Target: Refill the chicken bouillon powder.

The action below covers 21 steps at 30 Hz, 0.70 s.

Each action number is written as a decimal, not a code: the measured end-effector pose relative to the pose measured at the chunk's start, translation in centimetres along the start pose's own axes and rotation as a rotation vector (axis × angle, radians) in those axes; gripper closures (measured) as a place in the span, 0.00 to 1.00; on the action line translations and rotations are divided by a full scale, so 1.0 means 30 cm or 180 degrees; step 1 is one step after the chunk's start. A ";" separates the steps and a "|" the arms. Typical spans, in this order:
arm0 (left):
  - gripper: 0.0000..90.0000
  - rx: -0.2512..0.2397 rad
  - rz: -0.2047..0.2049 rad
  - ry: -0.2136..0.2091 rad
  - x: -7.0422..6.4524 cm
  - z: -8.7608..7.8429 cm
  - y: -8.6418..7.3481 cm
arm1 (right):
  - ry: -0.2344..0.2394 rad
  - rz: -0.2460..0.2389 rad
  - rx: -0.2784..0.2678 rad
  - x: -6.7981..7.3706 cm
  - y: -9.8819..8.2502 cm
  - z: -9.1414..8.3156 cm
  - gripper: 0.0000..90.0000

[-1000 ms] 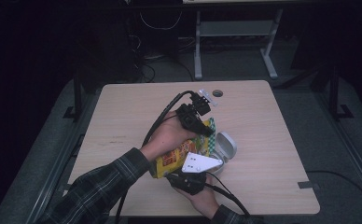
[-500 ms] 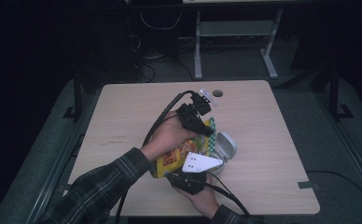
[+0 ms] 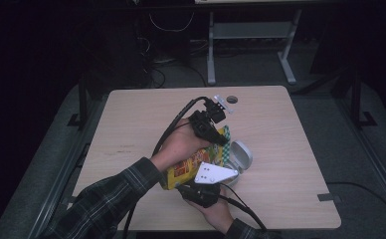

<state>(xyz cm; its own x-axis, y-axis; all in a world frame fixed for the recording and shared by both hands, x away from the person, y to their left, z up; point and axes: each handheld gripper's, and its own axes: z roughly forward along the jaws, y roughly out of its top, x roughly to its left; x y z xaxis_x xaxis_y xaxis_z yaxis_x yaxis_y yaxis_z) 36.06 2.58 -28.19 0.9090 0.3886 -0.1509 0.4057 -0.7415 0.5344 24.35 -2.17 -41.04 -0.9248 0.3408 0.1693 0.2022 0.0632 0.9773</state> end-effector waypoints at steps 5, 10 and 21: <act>0.99 0.0001 -0.0016 -0.0002 -0.001 0.002 0.003 | 0.0000 0.0011 -0.0010 -0.001 0.001 0.000 1.00; 0.99 0.0030 0.0000 0.0001 0.001 0.004 0.005 | 0.0007 0.0026 -0.0018 -0.002 0.001 -0.001 1.00; 0.99 0.0041 0.0004 0.0000 -0.002 0.005 0.013 | 0.0008 0.0034 -0.0040 -0.004 0.004 -0.005 1.00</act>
<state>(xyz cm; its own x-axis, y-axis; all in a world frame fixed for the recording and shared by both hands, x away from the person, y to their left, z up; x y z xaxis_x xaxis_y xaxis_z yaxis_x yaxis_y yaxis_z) 36.18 2.18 -28.08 0.9095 0.3875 -0.1503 0.4057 -0.7490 0.5238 24.44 -2.34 -40.93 -0.9234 0.3389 0.1800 0.2080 0.0478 0.9770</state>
